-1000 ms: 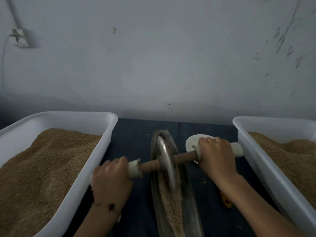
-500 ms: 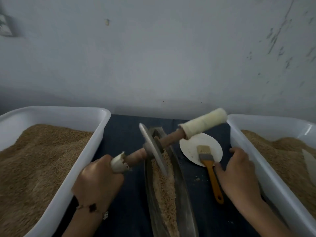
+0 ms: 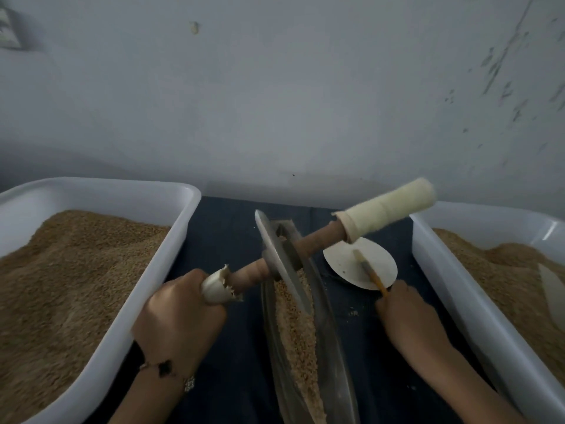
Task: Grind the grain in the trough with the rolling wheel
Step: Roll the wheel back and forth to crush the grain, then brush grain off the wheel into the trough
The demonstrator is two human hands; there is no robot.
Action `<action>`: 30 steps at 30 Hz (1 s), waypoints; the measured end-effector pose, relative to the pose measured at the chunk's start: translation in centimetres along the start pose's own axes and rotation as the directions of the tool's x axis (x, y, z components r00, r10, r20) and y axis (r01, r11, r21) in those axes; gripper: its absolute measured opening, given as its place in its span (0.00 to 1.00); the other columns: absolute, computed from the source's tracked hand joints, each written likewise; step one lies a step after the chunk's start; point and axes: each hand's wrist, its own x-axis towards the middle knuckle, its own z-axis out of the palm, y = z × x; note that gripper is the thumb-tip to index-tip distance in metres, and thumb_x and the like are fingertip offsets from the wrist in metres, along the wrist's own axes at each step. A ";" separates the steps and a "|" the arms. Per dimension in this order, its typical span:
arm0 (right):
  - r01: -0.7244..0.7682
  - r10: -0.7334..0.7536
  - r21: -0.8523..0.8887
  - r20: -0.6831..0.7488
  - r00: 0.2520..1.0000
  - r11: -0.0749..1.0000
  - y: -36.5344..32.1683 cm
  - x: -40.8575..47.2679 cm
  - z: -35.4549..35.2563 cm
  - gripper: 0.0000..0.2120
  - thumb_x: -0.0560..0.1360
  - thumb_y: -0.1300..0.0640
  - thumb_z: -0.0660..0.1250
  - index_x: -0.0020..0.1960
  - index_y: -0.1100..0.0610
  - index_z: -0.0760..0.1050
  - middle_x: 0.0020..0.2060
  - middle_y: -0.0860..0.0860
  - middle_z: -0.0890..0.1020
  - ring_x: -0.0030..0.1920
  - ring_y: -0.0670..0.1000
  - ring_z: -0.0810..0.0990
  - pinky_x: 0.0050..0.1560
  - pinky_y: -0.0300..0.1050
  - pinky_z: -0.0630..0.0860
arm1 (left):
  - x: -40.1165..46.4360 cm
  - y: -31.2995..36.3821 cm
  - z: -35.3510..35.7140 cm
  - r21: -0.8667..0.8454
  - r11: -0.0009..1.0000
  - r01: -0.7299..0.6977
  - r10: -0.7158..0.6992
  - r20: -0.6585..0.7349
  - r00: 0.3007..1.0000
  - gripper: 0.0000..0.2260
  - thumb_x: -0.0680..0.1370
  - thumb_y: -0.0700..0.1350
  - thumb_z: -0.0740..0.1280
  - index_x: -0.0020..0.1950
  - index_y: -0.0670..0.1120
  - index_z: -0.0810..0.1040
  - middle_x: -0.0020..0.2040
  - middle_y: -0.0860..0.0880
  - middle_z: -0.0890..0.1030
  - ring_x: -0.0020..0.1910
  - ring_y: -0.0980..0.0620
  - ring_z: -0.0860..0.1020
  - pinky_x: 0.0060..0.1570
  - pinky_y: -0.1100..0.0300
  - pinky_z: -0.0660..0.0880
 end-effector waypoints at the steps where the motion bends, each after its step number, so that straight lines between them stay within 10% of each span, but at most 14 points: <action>1: -0.005 0.005 0.009 -0.021 1.000 1.000 0.1 0.1 -0.9 0.06 0.80 0.56 0.56 0.46 0.57 0.65 0.39 0.51 0.72 0.36 0.50 0.73 0.31 0.43 0.64 | -0.1 -0.1 -0.1 0.007 1.000 -0.022 0.022 0.007 1.000 0.14 0.70 0.48 0.73 0.29 0.52 0.71 0.23 0.56 0.69 0.25 0.61 0.67 0.25 0.67 0.56; 11: -0.087 0.057 -0.107 -0.252 0.966 0.991 -0.6 4.1 -14.6 0.08 0.74 0.69 0.65 0.36 0.69 0.76 0.36 0.63 0.78 0.43 0.65 0.79 0.43 0.51 0.73 | -0.4 0.2 -0.6 0.014 0.971 -0.237 0.236 0.048 0.971 0.15 0.57 0.38 0.78 0.25 0.49 0.71 0.22 0.53 0.70 0.22 0.51 0.70 0.22 0.63 0.63; 16: -0.022 0.016 -0.020 -0.252 0.968 1.000 -0.2 4.9 -16.9 0.20 0.72 0.58 0.73 0.28 0.70 0.75 0.16 0.57 0.71 0.27 0.58 0.72 0.35 0.48 0.66 | -0.3 -0.2 -0.6 -0.004 0.962 -0.273 0.273 0.020 0.962 0.15 0.56 0.37 0.76 0.25 0.49 0.70 0.21 0.53 0.68 0.21 0.52 0.68 0.25 0.67 0.57; 24: 0.513 -0.572 -0.290 -0.177 0.801 0.808 -9.1 1.7 -17.2 0.03 0.70 0.55 0.73 0.40 0.47 0.81 0.34 0.43 0.79 0.36 0.43 0.74 0.33 0.38 0.65 | -0.7 -0.6 0.1 0.036 0.924 -0.380 0.381 -0.043 0.924 0.06 0.58 0.40 0.65 0.24 0.47 0.69 0.21 0.52 0.69 0.22 0.48 0.68 0.25 0.60 0.61; 30: 0.663 -0.710 -0.341 -0.017 0.704 0.666 -14.1 0.3 -12.4 0.03 0.71 0.57 0.68 0.42 0.50 0.80 0.30 0.45 0.77 0.33 0.44 0.73 0.34 0.37 0.69 | -0.6 -0.7 0.1 0.034 0.918 -0.396 0.397 -0.050 0.916 0.06 0.56 0.40 0.65 0.24 0.47 0.67 0.21 0.51 0.68 0.21 0.48 0.68 0.28 0.60 0.56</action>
